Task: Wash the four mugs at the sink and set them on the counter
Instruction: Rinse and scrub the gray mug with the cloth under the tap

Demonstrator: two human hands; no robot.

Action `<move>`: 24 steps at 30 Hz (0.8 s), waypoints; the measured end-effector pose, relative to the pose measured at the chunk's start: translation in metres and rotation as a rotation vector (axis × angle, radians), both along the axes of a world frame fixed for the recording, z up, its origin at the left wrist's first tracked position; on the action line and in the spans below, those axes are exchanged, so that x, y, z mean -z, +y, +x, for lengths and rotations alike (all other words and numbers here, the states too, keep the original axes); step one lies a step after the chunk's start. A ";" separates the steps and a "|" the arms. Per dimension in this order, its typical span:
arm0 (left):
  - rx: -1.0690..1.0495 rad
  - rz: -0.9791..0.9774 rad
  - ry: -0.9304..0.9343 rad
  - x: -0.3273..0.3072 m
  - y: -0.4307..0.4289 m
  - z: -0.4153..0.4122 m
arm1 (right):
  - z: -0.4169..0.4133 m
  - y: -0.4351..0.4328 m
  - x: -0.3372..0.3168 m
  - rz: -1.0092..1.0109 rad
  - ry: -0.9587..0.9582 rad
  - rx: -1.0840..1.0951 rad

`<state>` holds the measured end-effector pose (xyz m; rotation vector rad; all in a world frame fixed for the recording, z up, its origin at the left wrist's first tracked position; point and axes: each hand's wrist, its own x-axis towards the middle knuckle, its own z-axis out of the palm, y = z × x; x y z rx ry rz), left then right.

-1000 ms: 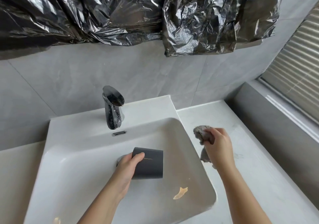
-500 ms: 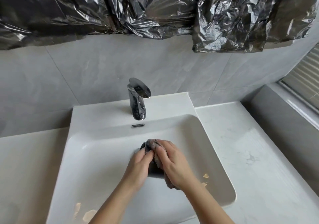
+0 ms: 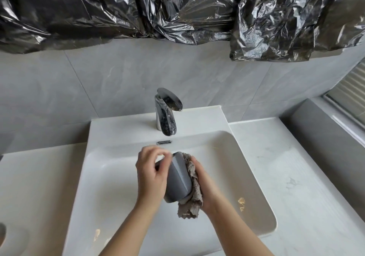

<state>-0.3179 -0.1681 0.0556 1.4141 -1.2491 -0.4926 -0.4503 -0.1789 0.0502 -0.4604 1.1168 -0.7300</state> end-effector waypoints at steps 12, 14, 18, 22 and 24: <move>0.466 0.485 0.468 0.006 0.008 0.019 | 0.003 -0.004 0.009 -0.320 0.337 -0.061; 0.448 0.468 0.484 0.009 0.007 0.022 | -0.001 -0.005 0.009 -0.322 0.387 0.015; 0.431 0.466 0.361 0.014 0.003 0.030 | -0.012 -0.009 -0.006 -0.157 0.102 -0.030; 0.466 0.406 0.123 0.017 -0.001 0.031 | -0.009 -0.007 -0.010 -0.158 0.051 -0.121; 0.525 0.448 0.168 0.011 -0.002 0.034 | -0.006 -0.006 -0.010 -0.156 0.084 -0.050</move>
